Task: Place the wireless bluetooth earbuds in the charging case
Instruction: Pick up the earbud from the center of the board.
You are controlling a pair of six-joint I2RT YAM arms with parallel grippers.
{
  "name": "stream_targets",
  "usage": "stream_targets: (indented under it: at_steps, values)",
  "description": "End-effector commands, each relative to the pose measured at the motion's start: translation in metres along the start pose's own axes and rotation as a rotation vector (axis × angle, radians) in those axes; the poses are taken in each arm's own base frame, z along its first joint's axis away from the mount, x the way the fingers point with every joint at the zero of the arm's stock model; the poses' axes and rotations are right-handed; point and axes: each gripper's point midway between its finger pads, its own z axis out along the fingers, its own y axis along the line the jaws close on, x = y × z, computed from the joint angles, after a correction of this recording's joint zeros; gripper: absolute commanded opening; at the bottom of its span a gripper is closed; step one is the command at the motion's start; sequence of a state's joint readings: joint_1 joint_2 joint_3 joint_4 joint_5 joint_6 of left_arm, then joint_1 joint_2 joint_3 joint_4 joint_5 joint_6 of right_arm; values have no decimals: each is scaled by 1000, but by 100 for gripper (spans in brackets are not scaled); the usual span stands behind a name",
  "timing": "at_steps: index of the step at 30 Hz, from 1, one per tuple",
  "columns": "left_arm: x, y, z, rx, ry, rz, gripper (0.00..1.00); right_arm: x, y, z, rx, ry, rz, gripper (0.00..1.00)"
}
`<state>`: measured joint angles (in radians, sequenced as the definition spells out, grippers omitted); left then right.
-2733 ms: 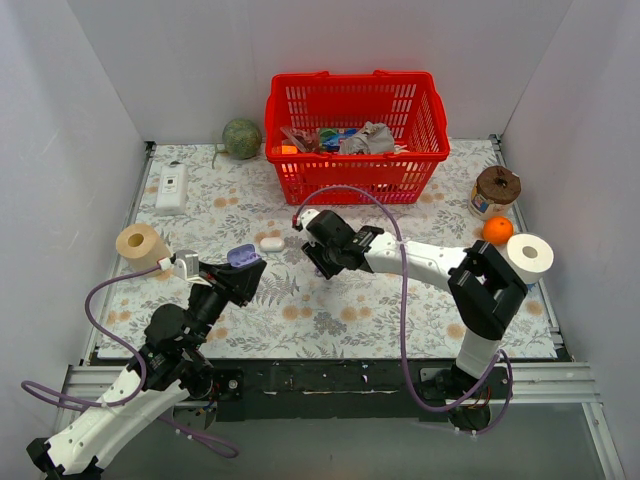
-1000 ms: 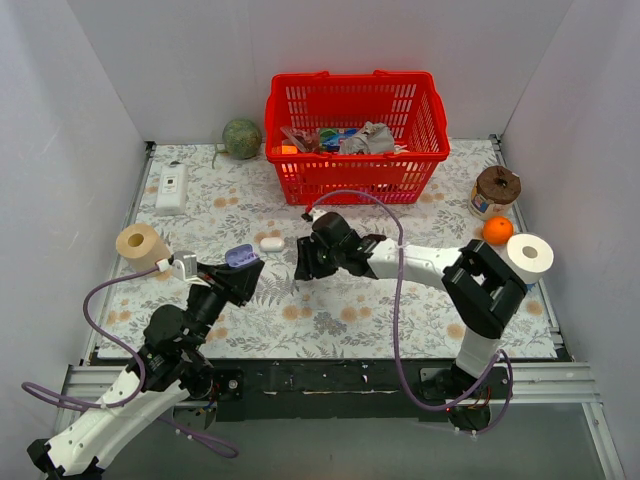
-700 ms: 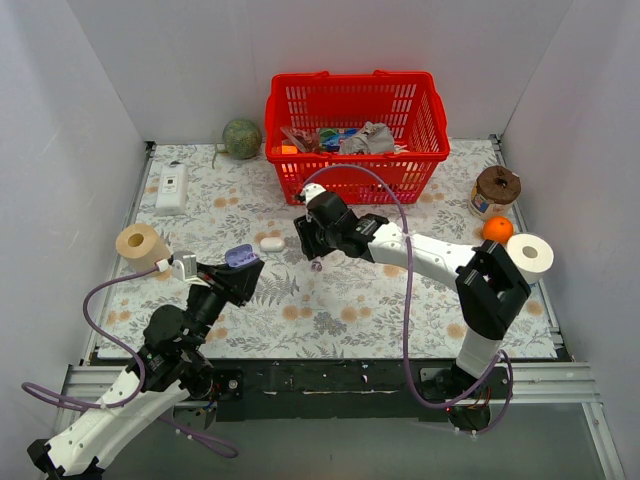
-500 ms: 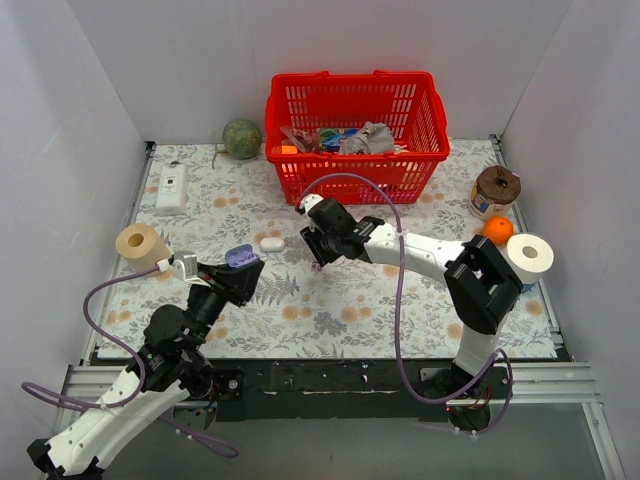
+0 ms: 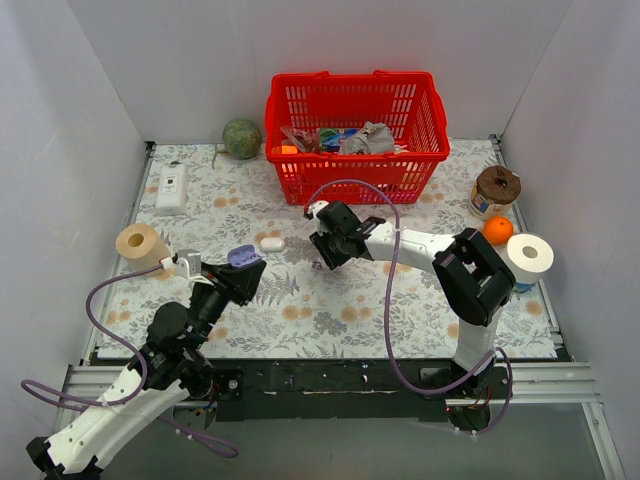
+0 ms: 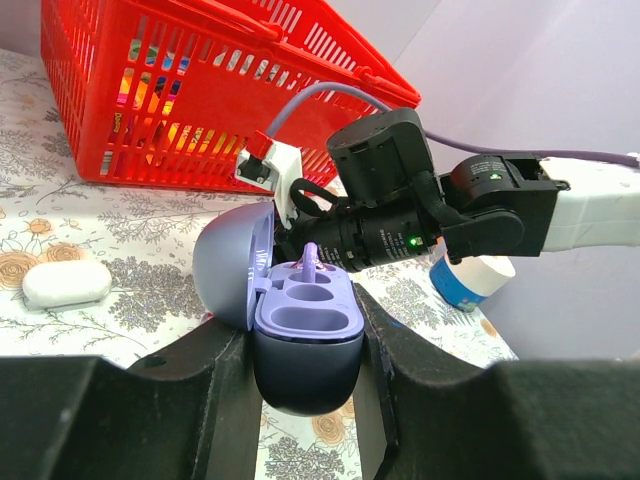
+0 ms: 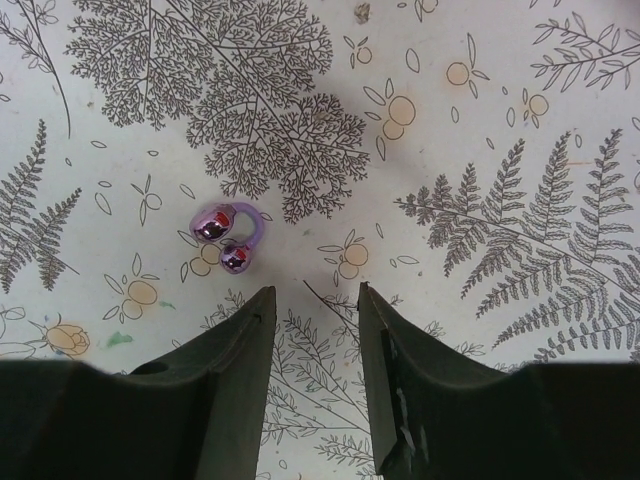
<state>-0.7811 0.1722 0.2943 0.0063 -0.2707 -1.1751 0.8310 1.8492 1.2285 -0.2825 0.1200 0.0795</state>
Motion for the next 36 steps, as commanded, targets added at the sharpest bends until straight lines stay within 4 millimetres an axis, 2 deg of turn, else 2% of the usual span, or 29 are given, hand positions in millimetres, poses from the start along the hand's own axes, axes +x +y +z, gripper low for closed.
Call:
stream_targets:
  at_steps: [1,17,31,36]
  values:
    - [-5,1,1,-12,-15,8,0,-14,6,4,-48,-42,-12,46]
    - [-4,3,2,-18,-11,19,0,-29,20,10,-116,-82,12,48]
    - [-4,3,2,-20,-14,19,0,-19,20,25,-113,-44,14,47]
    - [-4,3,2,-20,-13,19,0,-8,30,29,-161,-19,26,40]
